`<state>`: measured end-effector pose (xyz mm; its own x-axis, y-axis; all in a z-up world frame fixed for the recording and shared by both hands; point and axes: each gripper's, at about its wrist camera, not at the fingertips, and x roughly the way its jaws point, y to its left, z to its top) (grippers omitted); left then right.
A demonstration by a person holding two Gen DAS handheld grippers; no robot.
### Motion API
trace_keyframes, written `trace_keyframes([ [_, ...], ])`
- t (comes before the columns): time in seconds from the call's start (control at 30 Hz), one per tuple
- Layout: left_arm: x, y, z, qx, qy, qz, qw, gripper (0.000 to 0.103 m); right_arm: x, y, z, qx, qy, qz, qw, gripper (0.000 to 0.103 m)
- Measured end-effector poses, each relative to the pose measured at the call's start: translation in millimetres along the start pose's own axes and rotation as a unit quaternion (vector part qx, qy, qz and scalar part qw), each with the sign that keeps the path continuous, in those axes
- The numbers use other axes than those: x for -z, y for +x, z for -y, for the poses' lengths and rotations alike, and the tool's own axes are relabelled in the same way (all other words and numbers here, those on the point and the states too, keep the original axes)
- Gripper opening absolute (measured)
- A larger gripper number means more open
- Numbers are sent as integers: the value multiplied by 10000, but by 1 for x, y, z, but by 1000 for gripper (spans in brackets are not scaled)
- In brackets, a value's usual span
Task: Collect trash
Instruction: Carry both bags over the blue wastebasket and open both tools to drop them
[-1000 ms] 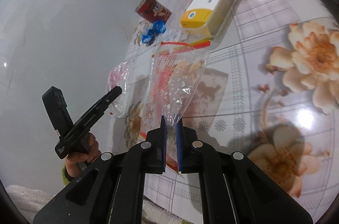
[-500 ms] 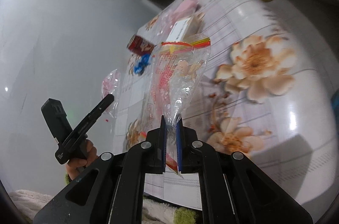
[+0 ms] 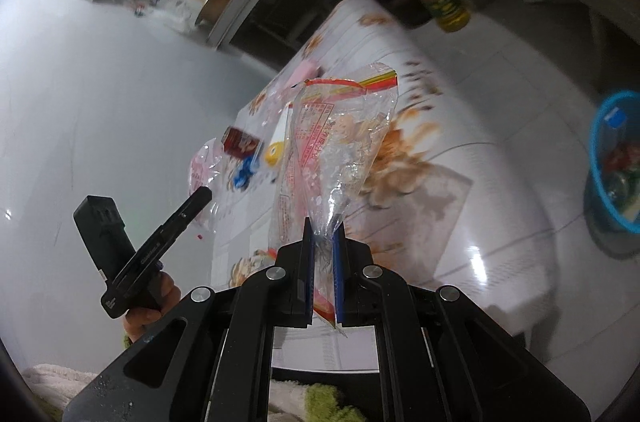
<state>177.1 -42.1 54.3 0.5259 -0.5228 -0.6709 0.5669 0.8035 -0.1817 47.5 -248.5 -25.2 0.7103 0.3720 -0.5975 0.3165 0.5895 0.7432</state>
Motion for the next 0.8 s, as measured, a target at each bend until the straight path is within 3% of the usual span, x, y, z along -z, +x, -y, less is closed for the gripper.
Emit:
trace_keyframes([
  [0.3,-12,39,76,778,519,-239,9953,25,12,-53,44,349,441,483,9972,6],
  [0.5,-25,75,148,1472,916,-628,9828,25,24,-101,95,829,1060,1056,9853,6],
  [0.6,-30,100,185,1815,1073,-972,9727,25,32,-127,128,1223,1543,1388,9705,6],
  [0.73,-31,152,246,2283,1278,-1710,9499,26,46,-149,174,1774,2155,1679,9454,6],
  [0.8,-25,174,271,2316,1436,-1947,9422,26,52,-155,200,2060,2461,1760,9306,6],
])
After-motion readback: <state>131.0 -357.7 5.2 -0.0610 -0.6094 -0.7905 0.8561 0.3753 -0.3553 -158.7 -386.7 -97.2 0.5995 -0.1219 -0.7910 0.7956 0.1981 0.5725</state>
